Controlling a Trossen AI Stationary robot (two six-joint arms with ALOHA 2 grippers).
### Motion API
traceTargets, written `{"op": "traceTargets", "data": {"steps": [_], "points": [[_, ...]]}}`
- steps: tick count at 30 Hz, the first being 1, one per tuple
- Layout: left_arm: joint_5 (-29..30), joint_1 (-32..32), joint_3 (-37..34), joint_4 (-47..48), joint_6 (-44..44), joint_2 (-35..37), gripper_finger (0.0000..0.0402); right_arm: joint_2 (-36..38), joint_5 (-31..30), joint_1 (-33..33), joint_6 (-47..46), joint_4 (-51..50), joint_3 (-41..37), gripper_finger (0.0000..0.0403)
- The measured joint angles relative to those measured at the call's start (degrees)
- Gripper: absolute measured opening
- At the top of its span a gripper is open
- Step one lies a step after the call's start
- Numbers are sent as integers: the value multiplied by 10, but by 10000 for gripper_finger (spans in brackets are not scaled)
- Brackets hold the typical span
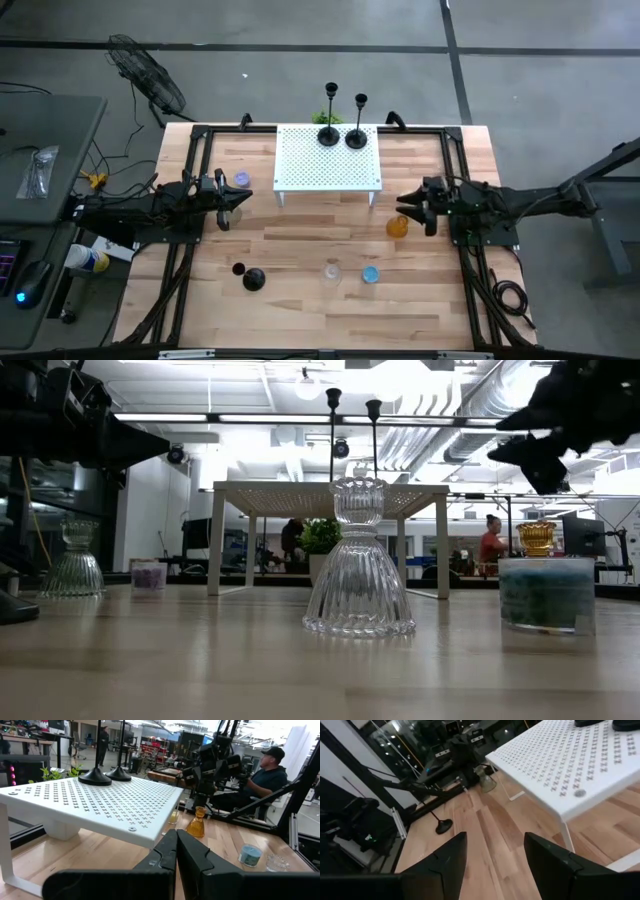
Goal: Pick & Place candle stick holders
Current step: Put the black candle holder on the shelf aligned with the black candle holders
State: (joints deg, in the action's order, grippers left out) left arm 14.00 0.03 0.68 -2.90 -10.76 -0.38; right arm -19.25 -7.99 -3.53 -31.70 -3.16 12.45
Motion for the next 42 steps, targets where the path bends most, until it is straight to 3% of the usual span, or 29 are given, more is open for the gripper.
{"op": "traceTargets", "data": {"steps": [7, 20, 31, 35, 42], "points": [[0, 0, 0, 0, 0, 0, 3, 71, 0, 0, 50, 11, -36, 191], [0, 0, 0, 0, 0, 0, 3, 118, 28, 0, 112, 152, -118, 191], [0, 0, 0, 0, 0, 0, 3, 139, 129, 0, 184, 108, -120, 191], [0, 0, 0, 0, 0, 0, 3, 152, 141, 0, 181, 55, -120, 191], [0, 0, 0, 0, 0, 0, 3, 154, 139, 0, 214, 51, -120, 191]]}}
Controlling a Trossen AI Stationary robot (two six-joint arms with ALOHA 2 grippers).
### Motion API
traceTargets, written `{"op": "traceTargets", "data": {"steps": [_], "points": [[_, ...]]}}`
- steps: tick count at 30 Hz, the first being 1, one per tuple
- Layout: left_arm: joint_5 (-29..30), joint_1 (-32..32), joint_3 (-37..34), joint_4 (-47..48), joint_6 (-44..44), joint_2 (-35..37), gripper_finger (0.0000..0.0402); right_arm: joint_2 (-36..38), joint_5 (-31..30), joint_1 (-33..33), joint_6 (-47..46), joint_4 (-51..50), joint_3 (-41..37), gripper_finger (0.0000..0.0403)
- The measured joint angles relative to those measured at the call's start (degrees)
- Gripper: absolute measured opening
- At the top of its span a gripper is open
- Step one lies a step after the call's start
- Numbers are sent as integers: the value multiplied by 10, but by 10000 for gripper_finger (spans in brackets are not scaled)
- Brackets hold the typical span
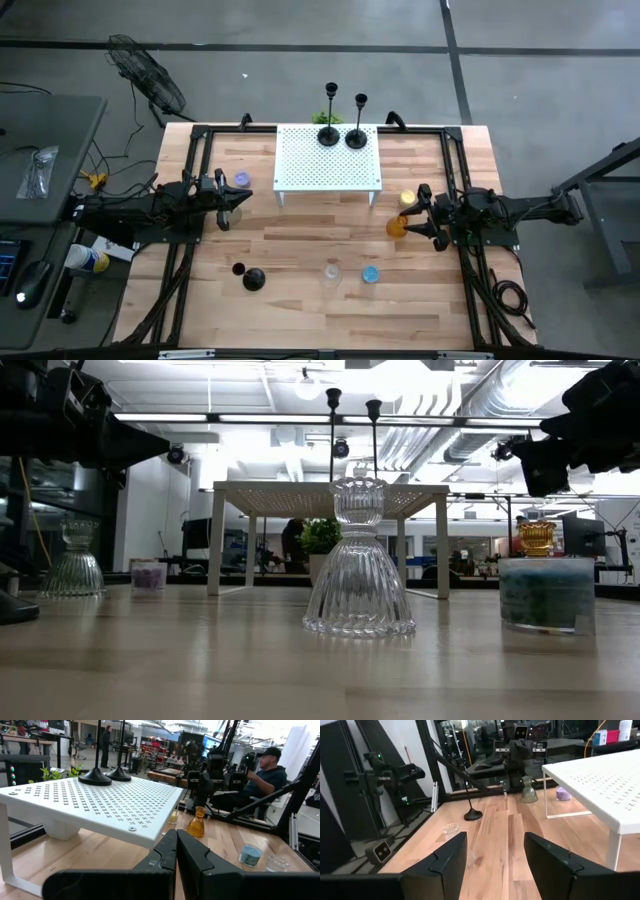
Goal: Pick & Place candle stick holders
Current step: Put the black candle holder on the shelf aligned with the black candle holders
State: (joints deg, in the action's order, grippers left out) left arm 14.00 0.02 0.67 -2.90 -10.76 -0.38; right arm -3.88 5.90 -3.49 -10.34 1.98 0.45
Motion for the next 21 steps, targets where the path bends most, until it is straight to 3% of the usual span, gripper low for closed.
{"op": "traceTargets", "data": {"steps": [21], "points": [[0, 0, 0, 0, 0, 0, 3, -5, 0, 0, 1, 1, 0, 191]]}}
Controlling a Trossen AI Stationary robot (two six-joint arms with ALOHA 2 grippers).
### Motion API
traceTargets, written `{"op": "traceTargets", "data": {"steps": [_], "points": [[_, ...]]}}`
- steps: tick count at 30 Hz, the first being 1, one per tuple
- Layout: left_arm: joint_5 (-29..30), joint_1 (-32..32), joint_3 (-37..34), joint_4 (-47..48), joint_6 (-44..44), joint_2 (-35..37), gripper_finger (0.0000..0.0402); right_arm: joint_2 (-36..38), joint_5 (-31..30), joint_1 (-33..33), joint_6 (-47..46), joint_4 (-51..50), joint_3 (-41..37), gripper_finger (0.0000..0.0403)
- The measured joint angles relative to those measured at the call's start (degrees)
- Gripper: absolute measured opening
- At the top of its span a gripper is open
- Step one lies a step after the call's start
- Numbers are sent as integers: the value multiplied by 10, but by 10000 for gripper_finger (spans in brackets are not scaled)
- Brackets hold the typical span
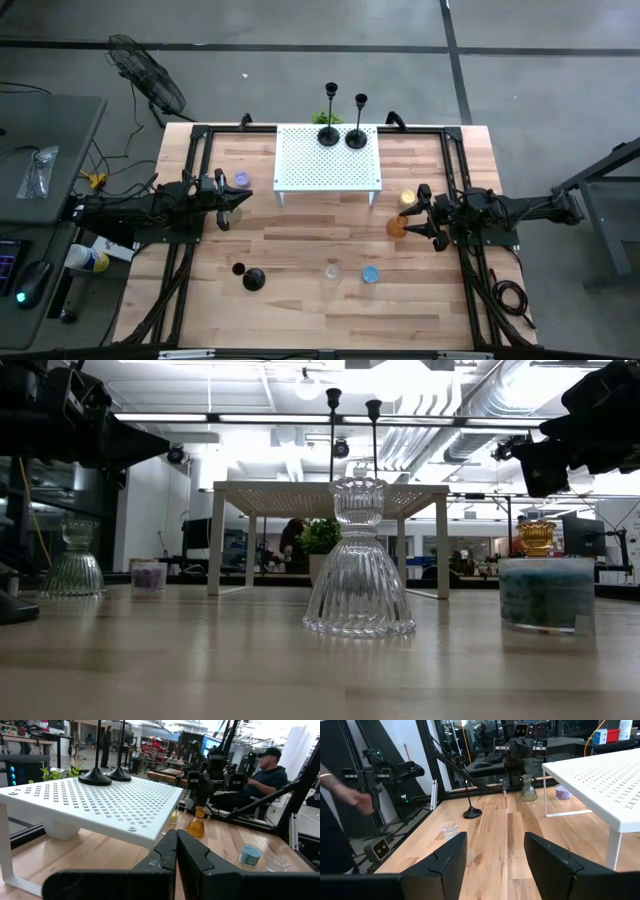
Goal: Pick & Place candle stick holders
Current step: Put the black candle holder on the shelf aligned with the black candle holders
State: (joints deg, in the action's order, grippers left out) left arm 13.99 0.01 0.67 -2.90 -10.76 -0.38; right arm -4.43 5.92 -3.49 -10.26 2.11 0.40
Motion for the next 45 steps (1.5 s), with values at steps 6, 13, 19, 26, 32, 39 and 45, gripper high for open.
{"op": "traceTargets", "data": {"steps": [6, 13, 19, 26, 32, 39, 45], "points": [[0, 0, 0, 0, 0, 0, 3, 0, 0, 0, 0, 0, 0, 191], [0, 0, 0, -3, 0, 0, 3, 0, 0, 0, 0, 1, 0, 191], [-14, 0, 0, -1, -4, 0, 3, 0, 0, 0, 0, 1, 0, 191], [-64, 0, 0, 0, -45, 0, 3, 0, 0, 0, 0, 1, 0, 191], [-123, 0, 5, 1, -45, 0, 3, 0, 0, 0, 0, 1, -1, 191], [-143, 0, 51, 45, -29, 0, 21, 0, 0, 0, 0, 1, -1, 191], [-217, 0, 71, 87, -60, 0, 119, 0, 0, 0, 0, 1, -1, 191]]}}
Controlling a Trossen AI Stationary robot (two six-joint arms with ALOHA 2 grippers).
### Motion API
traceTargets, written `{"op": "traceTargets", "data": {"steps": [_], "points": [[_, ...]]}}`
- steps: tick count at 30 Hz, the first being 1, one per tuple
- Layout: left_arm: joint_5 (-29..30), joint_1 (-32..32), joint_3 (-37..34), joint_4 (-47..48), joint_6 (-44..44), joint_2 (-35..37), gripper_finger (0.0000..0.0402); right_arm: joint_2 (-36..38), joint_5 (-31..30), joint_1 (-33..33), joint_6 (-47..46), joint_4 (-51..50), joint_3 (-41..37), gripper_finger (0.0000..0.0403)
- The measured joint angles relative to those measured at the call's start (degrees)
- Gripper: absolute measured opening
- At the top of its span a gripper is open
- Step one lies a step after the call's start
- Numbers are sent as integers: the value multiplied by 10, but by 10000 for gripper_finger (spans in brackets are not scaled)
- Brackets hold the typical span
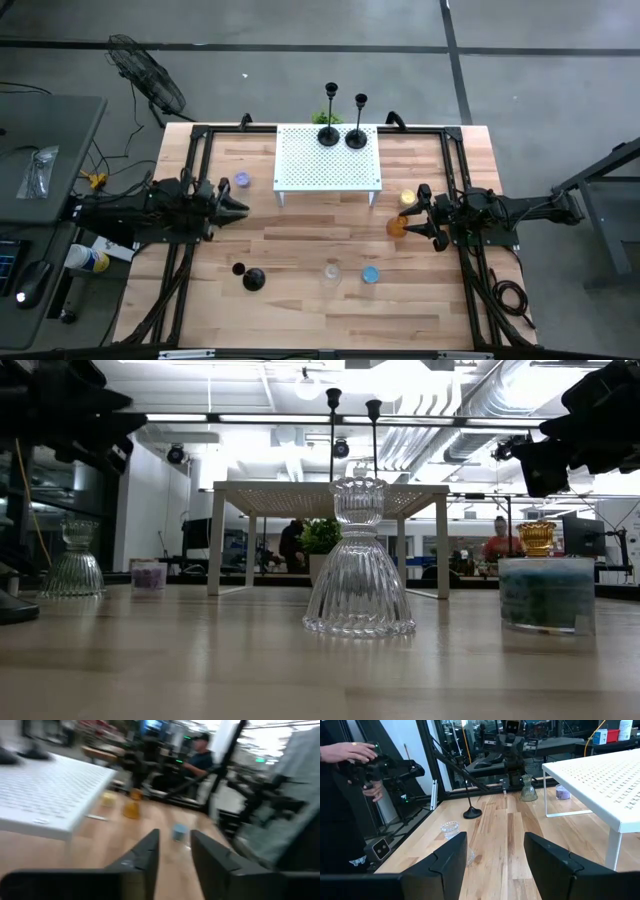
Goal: Pick & Place candle stick holders
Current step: Put the black candle holder on the shelf aligned with the black candle holders
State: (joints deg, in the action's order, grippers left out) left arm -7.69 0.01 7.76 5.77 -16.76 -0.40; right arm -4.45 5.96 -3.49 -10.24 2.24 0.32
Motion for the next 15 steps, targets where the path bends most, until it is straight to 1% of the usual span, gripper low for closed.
{"op": "traceTargets", "data": {"steps": [4, 7, 12, 15], "points": [[-103, 0, 0, 12, -16, 0, 179, 0, 0, 0, 0, 0, 0, 191], [-155, 0, 1, 29, -16, -2, 199, 0, 0, 0, 0, 0, 0, 191], [-177, 1, 1, 67, -9, -3, 203, 0, 0, 0, 0, 0, 0, 191], [-177, 14, 1, 63, -6, -4, 203, 0, 0, 0, 0, 0, 0, 191]]}}
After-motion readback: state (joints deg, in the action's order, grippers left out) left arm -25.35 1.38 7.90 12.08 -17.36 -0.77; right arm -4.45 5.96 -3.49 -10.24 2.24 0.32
